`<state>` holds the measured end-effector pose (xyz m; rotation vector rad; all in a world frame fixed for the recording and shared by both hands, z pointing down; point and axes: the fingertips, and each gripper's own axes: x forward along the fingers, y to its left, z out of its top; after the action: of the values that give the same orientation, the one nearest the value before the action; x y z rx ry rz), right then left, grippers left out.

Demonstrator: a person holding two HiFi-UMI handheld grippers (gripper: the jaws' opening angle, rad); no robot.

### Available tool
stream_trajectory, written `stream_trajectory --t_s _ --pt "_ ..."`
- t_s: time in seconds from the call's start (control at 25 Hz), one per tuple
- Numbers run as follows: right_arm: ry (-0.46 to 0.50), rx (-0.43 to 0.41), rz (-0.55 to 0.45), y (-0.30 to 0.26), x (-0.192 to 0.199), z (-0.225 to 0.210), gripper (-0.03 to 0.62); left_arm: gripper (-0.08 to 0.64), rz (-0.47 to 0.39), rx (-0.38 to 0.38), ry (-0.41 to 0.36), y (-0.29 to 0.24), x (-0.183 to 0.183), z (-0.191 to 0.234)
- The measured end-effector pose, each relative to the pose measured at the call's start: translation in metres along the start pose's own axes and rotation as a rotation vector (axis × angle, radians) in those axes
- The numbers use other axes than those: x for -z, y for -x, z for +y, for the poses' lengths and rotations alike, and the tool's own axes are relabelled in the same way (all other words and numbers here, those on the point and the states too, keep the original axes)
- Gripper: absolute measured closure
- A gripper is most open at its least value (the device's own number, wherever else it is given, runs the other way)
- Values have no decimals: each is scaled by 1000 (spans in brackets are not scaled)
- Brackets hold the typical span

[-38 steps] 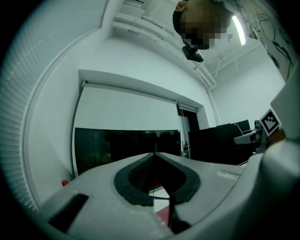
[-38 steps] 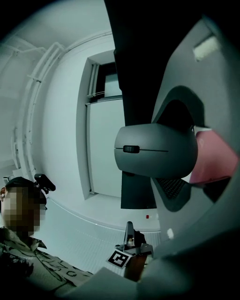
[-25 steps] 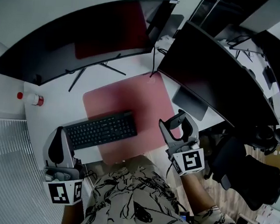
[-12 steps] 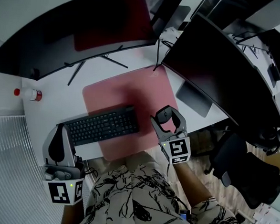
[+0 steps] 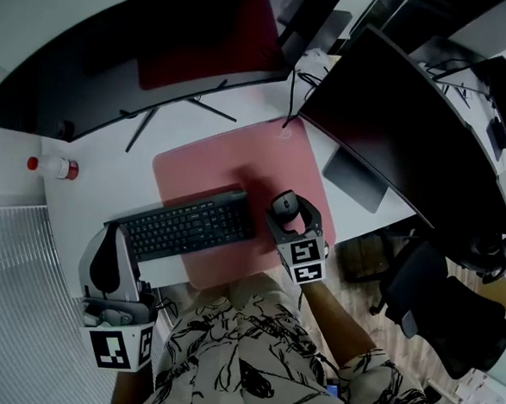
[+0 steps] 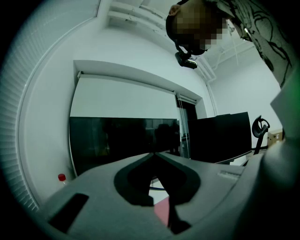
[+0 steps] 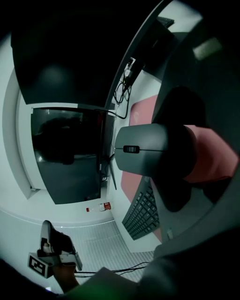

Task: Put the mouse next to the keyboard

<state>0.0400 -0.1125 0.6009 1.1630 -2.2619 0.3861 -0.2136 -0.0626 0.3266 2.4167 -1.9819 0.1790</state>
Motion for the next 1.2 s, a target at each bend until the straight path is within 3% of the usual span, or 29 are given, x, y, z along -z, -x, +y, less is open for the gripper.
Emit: stream_trajectory --t_s 0.64,1.2 --pt "-86 -12 226 -30 48 11 287 560 10 -10 9 4 3 4" --pt "-121 15 269 -45 58 9 288 560 18 -17 16 1 7 6"
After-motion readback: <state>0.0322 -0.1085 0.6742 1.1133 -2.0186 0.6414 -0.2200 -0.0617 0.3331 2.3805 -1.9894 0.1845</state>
